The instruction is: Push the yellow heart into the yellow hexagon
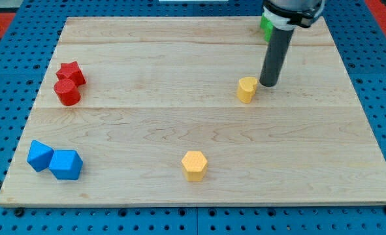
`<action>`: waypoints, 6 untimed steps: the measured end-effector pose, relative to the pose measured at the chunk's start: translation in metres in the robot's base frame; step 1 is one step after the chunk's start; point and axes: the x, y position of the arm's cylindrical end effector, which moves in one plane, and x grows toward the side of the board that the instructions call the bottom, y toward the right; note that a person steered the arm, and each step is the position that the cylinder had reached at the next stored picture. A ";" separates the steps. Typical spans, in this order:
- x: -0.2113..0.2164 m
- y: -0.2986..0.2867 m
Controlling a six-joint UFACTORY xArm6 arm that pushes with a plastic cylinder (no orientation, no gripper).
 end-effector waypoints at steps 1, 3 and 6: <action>0.023 -0.057; 0.089 -0.127; 0.119 -0.164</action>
